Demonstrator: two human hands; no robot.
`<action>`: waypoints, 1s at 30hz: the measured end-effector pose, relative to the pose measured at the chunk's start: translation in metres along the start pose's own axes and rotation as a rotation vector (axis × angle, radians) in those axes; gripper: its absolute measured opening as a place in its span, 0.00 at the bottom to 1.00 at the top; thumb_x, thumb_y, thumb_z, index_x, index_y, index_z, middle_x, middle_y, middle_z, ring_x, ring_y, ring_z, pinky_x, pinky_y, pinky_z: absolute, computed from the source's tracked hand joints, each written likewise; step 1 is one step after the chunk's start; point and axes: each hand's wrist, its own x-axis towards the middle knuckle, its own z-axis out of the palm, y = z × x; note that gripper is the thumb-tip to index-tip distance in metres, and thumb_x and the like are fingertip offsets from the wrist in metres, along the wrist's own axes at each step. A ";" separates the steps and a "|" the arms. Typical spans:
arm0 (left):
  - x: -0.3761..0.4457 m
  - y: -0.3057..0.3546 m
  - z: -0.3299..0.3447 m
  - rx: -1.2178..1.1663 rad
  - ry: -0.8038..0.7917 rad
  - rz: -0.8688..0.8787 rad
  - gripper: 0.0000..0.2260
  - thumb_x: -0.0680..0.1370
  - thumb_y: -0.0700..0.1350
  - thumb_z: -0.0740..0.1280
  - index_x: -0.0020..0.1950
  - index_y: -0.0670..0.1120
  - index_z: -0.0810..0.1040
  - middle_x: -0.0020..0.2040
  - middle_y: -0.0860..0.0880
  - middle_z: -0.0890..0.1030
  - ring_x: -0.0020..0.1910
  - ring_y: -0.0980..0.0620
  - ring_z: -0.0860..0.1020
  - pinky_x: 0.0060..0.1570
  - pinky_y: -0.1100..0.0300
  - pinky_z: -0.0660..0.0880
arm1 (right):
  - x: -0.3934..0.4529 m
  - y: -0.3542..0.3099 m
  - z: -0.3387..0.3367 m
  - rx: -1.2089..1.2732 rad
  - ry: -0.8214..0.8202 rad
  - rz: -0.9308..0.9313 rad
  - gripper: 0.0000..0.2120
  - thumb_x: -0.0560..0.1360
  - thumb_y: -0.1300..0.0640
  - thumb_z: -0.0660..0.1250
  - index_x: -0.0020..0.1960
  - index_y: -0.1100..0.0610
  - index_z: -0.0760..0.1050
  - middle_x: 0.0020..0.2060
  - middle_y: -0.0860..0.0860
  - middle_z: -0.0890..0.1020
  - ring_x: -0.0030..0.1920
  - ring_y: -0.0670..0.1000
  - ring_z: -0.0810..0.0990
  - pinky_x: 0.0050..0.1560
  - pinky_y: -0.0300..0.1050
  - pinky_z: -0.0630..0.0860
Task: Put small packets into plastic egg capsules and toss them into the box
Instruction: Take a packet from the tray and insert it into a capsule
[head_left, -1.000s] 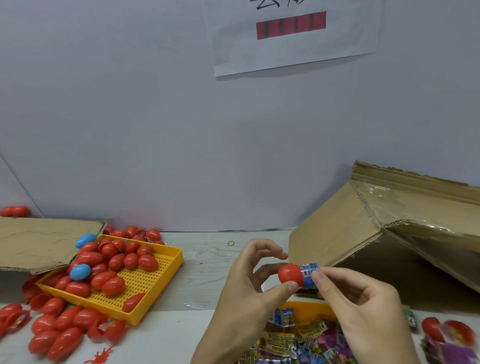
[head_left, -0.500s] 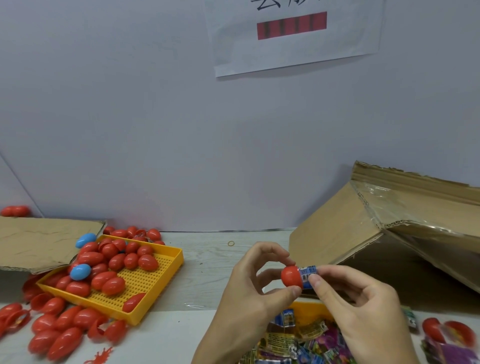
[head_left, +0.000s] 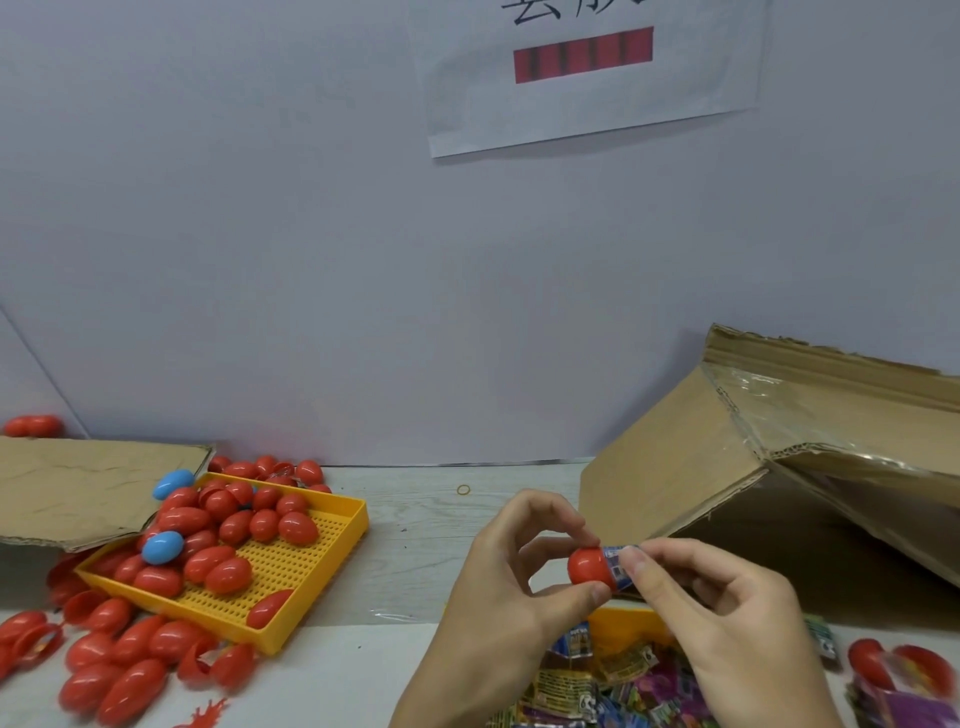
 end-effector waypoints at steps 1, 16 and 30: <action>0.000 0.000 0.000 0.004 -0.001 -0.002 0.17 0.70 0.34 0.76 0.48 0.53 0.77 0.49 0.51 0.81 0.53 0.50 0.81 0.43 0.62 0.79 | 0.000 0.000 0.000 0.002 -0.010 -0.006 0.08 0.59 0.41 0.70 0.38 0.39 0.82 0.34 0.43 0.84 0.39 0.39 0.80 0.51 0.47 0.74; 0.000 0.002 0.003 0.007 0.003 0.018 0.14 0.71 0.37 0.77 0.48 0.51 0.77 0.49 0.51 0.81 0.53 0.51 0.81 0.44 0.61 0.79 | 0.002 0.006 0.000 -0.030 -0.038 -0.083 0.01 0.64 0.55 0.75 0.35 0.52 0.84 0.36 0.44 0.84 0.39 0.40 0.81 0.36 0.25 0.72; 0.001 0.000 0.004 0.073 0.065 0.034 0.11 0.74 0.39 0.74 0.47 0.55 0.78 0.50 0.51 0.81 0.52 0.52 0.82 0.53 0.57 0.80 | 0.001 0.012 0.004 -0.153 0.000 -0.192 0.13 0.66 0.62 0.77 0.41 0.44 0.82 0.45 0.38 0.81 0.45 0.41 0.78 0.35 0.43 0.77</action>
